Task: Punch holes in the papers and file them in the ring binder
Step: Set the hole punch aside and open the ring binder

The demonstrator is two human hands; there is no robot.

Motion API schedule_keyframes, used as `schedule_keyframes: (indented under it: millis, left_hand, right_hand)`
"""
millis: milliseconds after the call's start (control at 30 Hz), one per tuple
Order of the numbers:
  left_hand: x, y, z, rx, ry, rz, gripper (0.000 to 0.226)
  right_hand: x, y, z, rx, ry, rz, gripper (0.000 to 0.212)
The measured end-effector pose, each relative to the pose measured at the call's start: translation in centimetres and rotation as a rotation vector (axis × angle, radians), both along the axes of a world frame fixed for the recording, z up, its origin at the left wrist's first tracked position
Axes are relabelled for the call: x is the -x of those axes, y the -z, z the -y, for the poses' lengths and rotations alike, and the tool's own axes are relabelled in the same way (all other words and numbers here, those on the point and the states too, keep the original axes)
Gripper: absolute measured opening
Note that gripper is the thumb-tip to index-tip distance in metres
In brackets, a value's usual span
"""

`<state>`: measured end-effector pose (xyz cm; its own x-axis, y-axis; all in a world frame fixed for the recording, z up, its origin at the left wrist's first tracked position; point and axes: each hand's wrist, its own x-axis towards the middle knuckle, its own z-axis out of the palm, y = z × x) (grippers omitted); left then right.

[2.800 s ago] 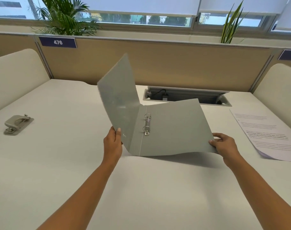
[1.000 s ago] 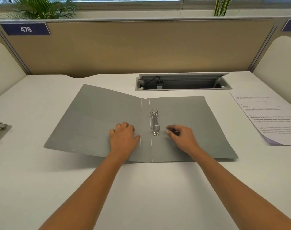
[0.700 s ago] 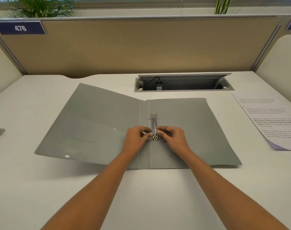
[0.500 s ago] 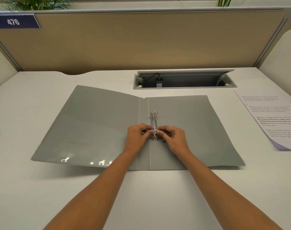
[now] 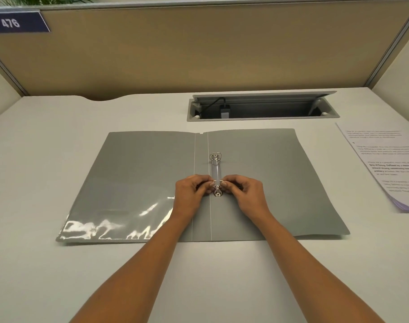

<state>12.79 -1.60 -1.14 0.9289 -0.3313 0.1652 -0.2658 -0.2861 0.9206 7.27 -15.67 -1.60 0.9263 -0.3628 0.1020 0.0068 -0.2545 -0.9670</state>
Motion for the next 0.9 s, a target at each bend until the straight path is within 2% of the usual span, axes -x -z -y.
schedule_keyframes:
  millis: [167,333,467,700,900]
  left_hand:
    - [0.3,-0.1,-0.2,0.132,-0.016,-0.117,0.018]
    - [0.2,-0.1,-0.2,0.149,-0.013,-0.144,0.018]
    - [0.6,-0.3,-0.3,0.163,-0.021,-0.163,0.018]
    - [1.6,-0.5,-0.4,0.087,-0.002,-0.143,0.013]
    - [1.9,-1.1,-0.3,-0.059,0.011,-0.064,0.011]
  right_hand:
    - [0.1,0.0,0.4,-0.088,-0.006,-0.010,0.013]
    - [0.2,-0.2,0.6,-0.080,-0.046,-0.024,0.019]
    - [0.4,-0.2,0.6,-0.067,-0.052,-0.040,0.010]
    - [1.8,-0.5,0.6,-0.021,-0.032,-0.072,0.008]
    - [3.6,-1.3,0.9,0.100,0.012,-0.123,0.022]
